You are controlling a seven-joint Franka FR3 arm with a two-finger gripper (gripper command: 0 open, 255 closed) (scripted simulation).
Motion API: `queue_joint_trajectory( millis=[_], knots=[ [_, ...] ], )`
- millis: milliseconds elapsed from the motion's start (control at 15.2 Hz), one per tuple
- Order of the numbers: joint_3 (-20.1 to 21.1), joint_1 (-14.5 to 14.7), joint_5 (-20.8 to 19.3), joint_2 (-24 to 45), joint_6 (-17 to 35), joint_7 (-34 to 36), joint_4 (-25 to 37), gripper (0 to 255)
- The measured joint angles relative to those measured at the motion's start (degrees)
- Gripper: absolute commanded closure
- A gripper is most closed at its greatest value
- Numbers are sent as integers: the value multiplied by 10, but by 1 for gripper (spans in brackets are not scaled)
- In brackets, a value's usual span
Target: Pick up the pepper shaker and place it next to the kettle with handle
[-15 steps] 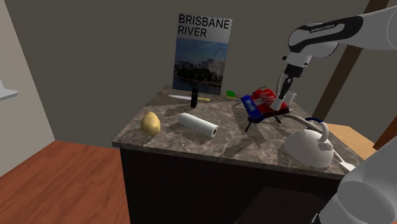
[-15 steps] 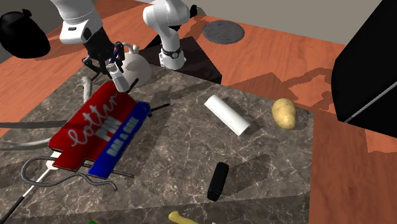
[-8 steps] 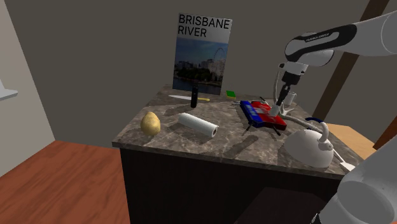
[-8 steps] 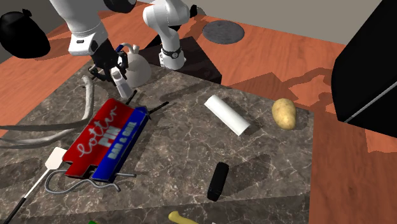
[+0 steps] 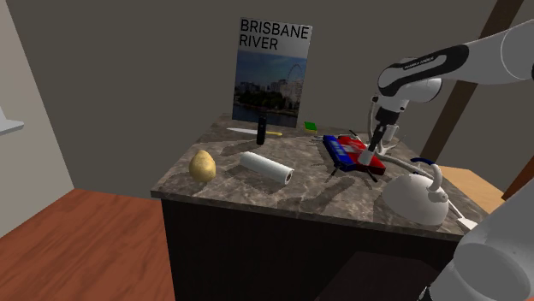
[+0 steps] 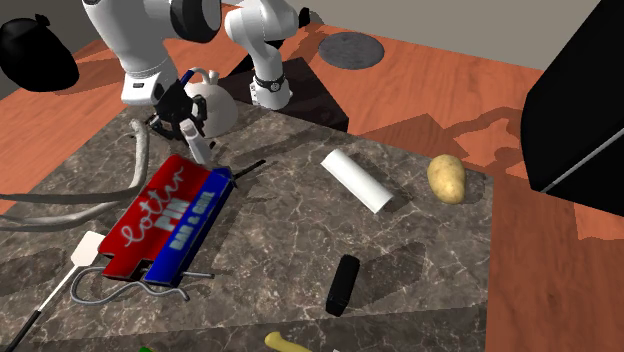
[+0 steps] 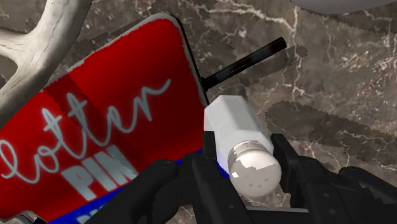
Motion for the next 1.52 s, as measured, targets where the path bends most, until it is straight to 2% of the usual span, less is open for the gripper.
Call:
queue_joint_trajectory(
  millis=[594, 990, 1056, 1518],
  knots=[
    [-2, 1, 15, 21, 65, -14, -43, 255],
    [-1, 1, 18, 25, 70, -17, -45, 255],
    [-1, 1, 18, 25, 71, -16, -46, 0],
    [-3, -1, 14, 24, 62, -14, -40, 0]
  ],
)
